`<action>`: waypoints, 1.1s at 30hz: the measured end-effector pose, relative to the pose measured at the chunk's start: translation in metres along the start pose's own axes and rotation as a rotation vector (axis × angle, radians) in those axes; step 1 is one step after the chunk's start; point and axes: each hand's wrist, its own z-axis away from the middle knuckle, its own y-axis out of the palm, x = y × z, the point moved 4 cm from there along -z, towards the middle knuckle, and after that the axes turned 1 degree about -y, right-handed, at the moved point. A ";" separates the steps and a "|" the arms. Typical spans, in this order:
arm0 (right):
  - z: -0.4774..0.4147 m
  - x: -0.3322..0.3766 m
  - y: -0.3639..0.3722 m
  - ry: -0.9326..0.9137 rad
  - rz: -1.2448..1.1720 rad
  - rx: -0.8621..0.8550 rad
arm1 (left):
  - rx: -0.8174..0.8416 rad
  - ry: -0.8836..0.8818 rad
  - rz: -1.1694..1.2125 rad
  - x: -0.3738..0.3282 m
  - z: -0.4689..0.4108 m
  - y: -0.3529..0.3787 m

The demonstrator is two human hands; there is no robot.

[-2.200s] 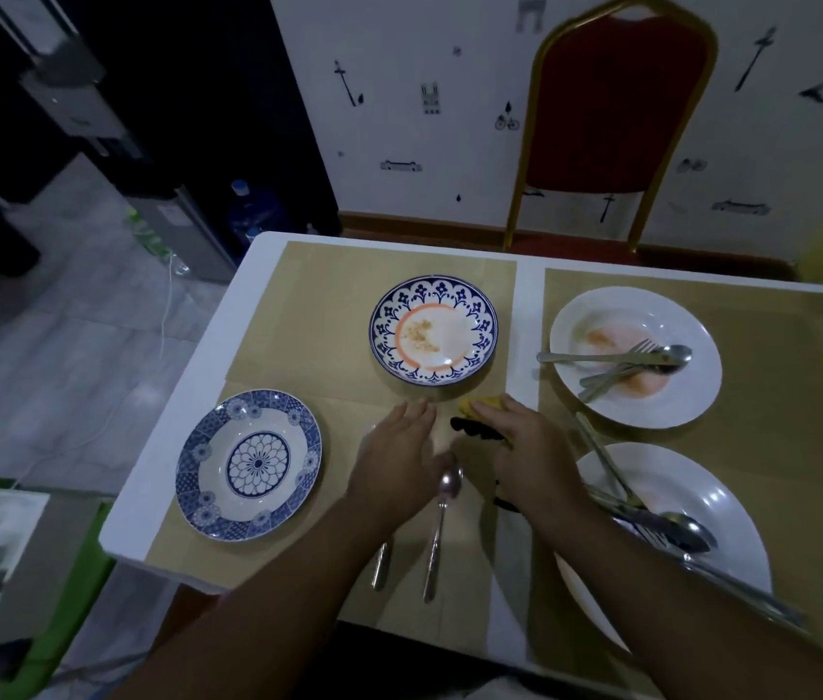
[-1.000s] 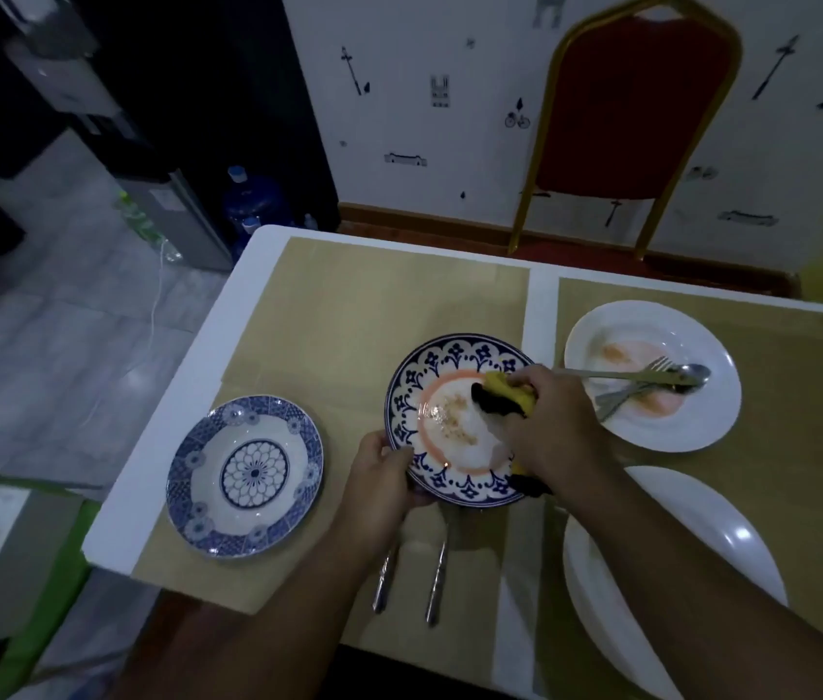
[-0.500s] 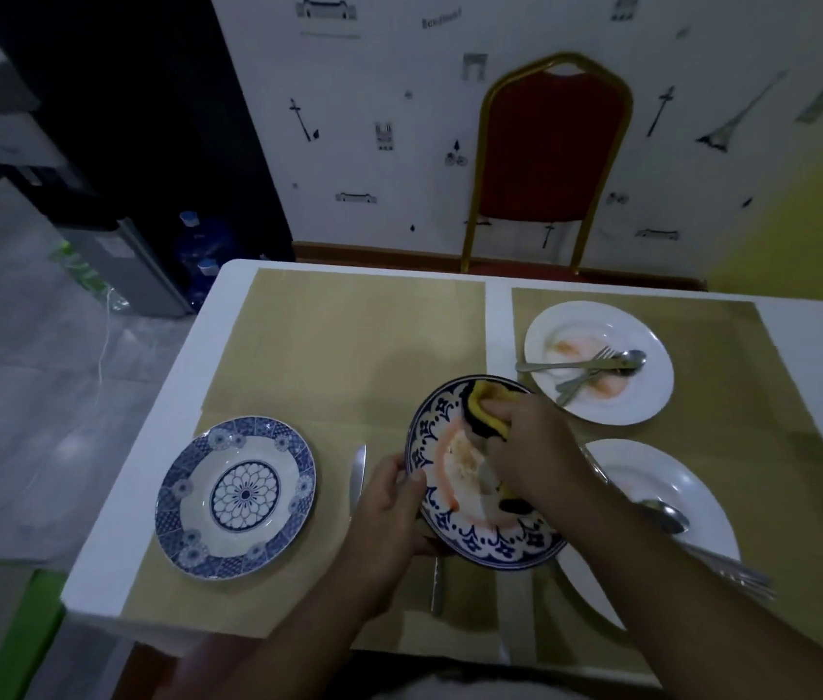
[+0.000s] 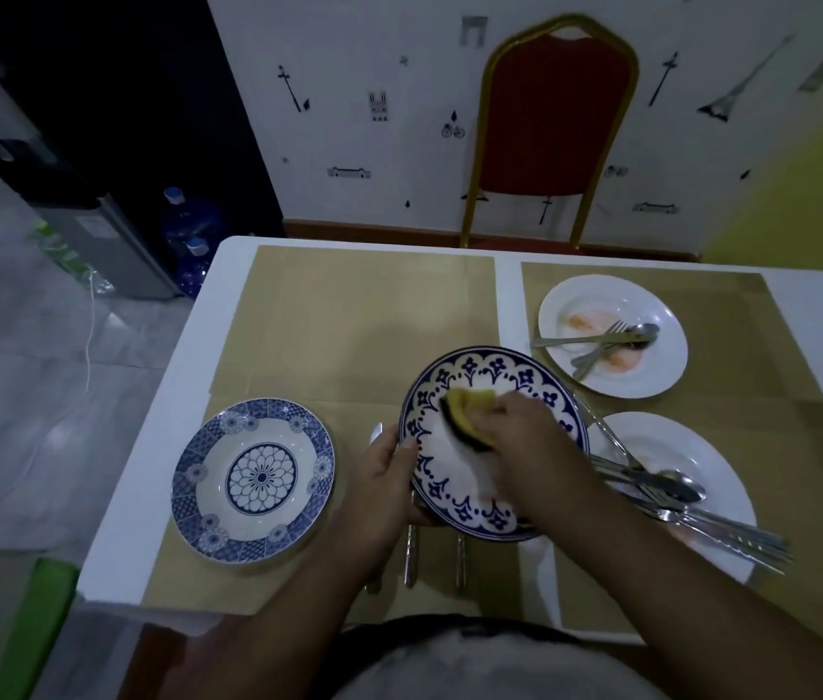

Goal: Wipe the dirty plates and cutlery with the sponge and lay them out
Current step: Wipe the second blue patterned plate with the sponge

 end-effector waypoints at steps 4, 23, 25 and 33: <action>-0.023 -0.003 -0.005 -0.033 -0.085 -0.064 | 0.042 -0.005 -0.015 0.002 0.000 0.002; -0.006 0.013 -0.009 -0.111 -0.039 0.207 | -0.097 -0.018 -0.037 -0.002 -0.005 -0.005; -0.014 -0.006 -0.018 0.009 0.024 0.117 | -0.138 -0.010 -0.025 -0.003 -0.003 -0.007; -0.004 0.005 -0.020 0.007 -0.059 0.041 | -0.151 0.017 0.015 -0.008 -0.005 -0.006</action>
